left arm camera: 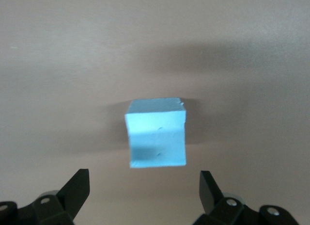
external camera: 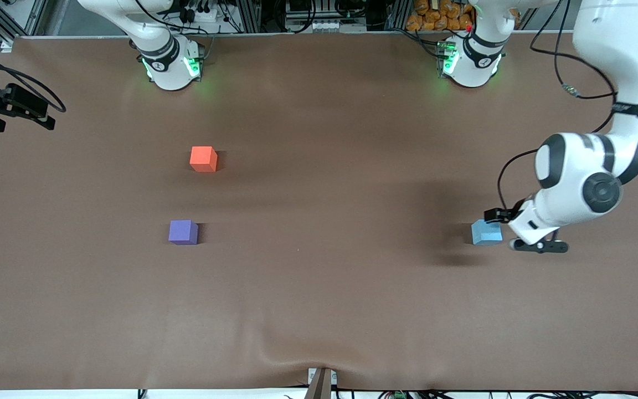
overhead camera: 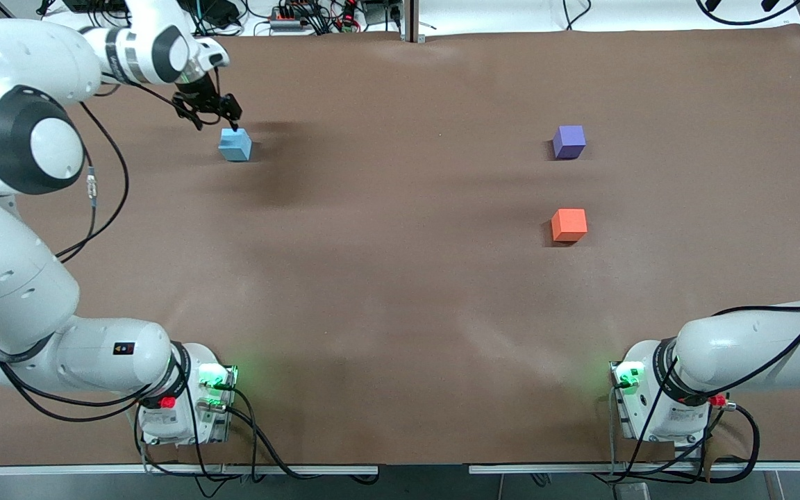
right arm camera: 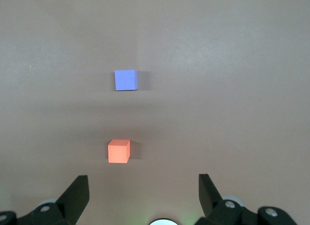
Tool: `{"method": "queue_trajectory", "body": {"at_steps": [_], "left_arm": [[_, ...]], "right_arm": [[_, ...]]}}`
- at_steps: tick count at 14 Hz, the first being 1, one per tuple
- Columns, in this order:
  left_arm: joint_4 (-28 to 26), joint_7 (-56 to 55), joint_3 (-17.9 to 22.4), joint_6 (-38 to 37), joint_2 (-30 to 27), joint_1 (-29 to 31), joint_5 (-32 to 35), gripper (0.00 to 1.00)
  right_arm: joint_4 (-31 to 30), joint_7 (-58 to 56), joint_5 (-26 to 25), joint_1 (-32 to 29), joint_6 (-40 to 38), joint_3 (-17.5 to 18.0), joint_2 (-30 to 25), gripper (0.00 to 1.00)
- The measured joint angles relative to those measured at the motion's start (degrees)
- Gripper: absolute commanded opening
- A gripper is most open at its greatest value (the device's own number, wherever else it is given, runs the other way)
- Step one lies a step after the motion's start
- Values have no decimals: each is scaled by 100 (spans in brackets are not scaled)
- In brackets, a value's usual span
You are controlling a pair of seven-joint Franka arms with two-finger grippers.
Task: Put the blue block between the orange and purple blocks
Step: 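Lower the left gripper around the light-blue cube and close it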
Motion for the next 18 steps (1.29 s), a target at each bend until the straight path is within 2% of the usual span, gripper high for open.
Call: {"method": "queue_trajectory", "body": {"at_steps": [7, 8, 9, 10, 11, 12, 13, 18], "left_arm": [[-3, -22, 3, 417, 451, -14, 0, 100], [-2, -22, 1, 434, 537, -16, 0, 92], [0, -22, -2, 467, 614, -18, 0, 71], [3, -22, -3, 533, 671, -21, 0, 58], [11, -22, -5, 616, 713, -25, 0, 39], [29, -22, -7, 685, 741, -33, 0, 27], [69, -22, -9, 711, 752, -45, 0, 23], [451, -101, -16, 755, 669, -98, 0, 23]], "right_arm": [[0, 0, 25, -40, 0, -50, 0, 100], [0, 0, 26, -40, 0, -50, 0, 100], [0, 0, 27, -40, 0, -50, 1, 100], [0, 0, 27, -40, -1, -50, 1, 100], [0, 0, 28, -40, -3, -50, 1, 100], [0, 0, 28, -40, -8, -50, 1, 100], [0, 0, 29, -41, -16, -50, 1, 100], [0, 0, 29, -41, -35, -51, 3, 100]]}}
